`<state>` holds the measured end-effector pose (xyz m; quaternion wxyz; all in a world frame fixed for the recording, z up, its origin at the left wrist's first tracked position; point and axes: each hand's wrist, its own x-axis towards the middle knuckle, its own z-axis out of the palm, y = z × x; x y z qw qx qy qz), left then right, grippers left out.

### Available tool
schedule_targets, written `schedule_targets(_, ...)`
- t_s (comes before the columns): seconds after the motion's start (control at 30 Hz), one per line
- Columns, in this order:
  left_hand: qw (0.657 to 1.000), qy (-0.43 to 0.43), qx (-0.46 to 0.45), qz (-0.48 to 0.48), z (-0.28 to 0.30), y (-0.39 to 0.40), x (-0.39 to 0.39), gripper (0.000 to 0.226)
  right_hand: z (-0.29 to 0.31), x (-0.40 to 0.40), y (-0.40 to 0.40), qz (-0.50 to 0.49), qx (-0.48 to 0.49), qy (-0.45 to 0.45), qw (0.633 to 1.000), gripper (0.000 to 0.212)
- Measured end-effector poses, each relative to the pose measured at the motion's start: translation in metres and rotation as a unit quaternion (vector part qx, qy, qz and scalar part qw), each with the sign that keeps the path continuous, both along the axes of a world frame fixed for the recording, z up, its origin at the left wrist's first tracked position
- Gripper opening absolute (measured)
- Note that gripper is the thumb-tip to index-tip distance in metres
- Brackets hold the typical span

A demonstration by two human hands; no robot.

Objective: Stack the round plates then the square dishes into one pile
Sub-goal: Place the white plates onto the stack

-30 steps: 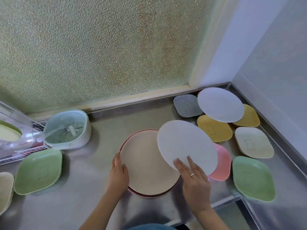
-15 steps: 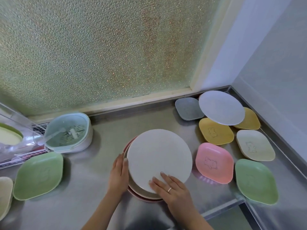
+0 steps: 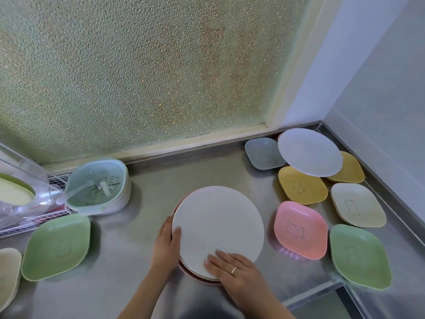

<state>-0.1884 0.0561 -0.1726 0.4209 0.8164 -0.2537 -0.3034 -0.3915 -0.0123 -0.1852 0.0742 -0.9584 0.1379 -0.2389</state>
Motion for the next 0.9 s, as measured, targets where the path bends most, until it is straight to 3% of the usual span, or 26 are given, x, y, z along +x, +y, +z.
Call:
schedule_targets(0.13,1.000,0.023,-0.017,0.010,0.005,0.000,-0.002,0.058,0.001,-0.001,0.004,0.024,0.032,0.011,0.999,0.033)
schedule_targets(0.2,1.000,0.021,-0.010,0.012,0.005,0.002,-0.001,0.065,-0.003,-0.003,0.009,0.047,0.046,0.030,0.997,0.042)
schedule_targets(0.3,1.000,0.012,-0.004,0.006,0.005,0.002,-0.002,0.065,0.003,-0.005,0.011,0.054,0.064,0.049,0.995,0.033)
schedule_targets(0.5,1.000,0.021,0.010,0.003,0.004,0.001,-0.003,0.065,0.011,-0.008,0.005,0.021,0.115,0.068,0.991,0.037)
schedule_targets(0.7,0.999,0.016,0.029,0.010,0.006,-0.004,-0.006,0.068,0.010,-0.012,-0.007,-0.008,0.115,0.185,0.976,0.041)
schedule_targets(0.77,0.999,0.022,0.026,0.014,0.008,-0.005,-0.007,0.067,0.016,-0.012,-0.008,-0.010,0.131,0.162,0.978,0.044)
schedule_targets(0.83,0.998,0.042,0.028,0.031,0.008,-0.006,-0.007,0.066,0.024,-0.009,-0.018,-0.089,0.174,0.092,0.976,0.043)
schedule_targets(0.9,0.997,0.058,0.032,0.049,0.008,-0.008,-0.008,0.061,0.029,-0.005,-0.036,-0.238,0.244,0.026,0.940,0.047)
